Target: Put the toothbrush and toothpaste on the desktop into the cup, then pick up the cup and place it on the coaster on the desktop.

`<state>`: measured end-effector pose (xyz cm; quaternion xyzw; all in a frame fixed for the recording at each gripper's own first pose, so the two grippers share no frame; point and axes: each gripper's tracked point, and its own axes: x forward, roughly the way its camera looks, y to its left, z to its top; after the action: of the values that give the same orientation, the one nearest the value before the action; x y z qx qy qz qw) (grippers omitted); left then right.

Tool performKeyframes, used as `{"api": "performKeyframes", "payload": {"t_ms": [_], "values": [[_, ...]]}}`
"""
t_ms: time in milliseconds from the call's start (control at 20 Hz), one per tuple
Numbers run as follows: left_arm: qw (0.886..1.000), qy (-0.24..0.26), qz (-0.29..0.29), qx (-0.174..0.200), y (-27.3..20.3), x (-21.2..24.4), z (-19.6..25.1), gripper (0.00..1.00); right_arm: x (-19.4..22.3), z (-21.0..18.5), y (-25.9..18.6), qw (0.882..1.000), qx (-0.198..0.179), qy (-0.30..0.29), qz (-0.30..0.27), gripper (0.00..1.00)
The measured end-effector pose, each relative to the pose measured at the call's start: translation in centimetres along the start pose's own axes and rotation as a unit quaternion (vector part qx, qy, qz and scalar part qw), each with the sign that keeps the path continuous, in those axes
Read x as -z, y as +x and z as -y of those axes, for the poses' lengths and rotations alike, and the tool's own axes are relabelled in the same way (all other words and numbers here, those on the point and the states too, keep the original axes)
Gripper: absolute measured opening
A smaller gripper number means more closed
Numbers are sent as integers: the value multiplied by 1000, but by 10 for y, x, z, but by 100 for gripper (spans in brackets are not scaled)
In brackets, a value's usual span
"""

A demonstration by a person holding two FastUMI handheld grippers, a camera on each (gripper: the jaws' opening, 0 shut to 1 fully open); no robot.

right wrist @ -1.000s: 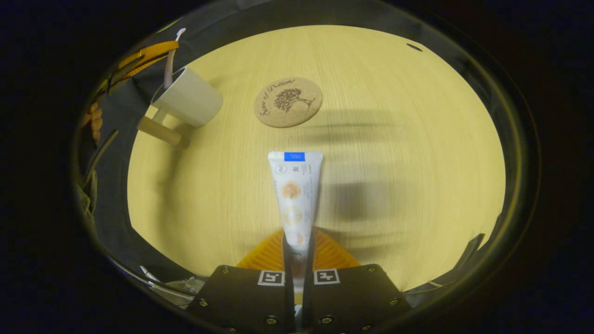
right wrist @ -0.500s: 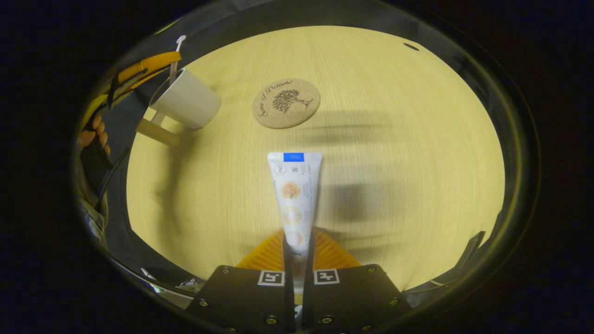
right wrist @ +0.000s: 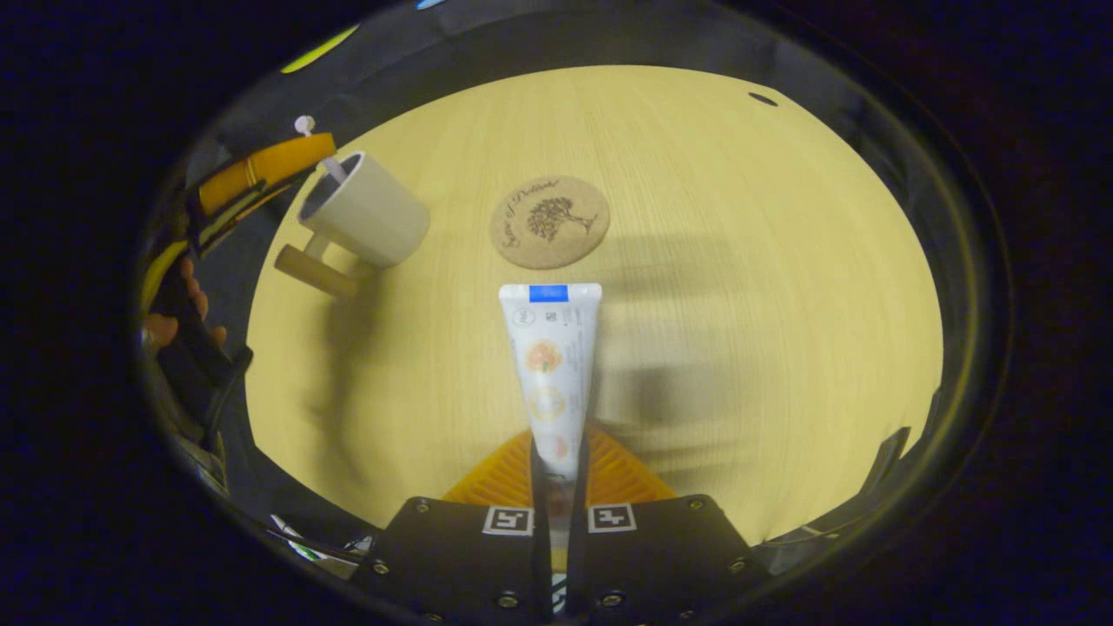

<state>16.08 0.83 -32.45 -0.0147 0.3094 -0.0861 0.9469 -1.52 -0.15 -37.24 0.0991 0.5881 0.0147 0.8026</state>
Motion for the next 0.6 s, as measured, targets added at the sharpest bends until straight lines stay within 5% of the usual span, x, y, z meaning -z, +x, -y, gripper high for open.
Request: {"api": "performKeyframes", "payload": {"t_ms": [150,600], "values": [[1000,-5,1,-8,-24,5,-9,45,-41,-16,-19,999,-14,4,49,8],[997,-42,8,-64,-125,31,-78,51,-128,-40,-134,984,-78,-1,160,8]]}}
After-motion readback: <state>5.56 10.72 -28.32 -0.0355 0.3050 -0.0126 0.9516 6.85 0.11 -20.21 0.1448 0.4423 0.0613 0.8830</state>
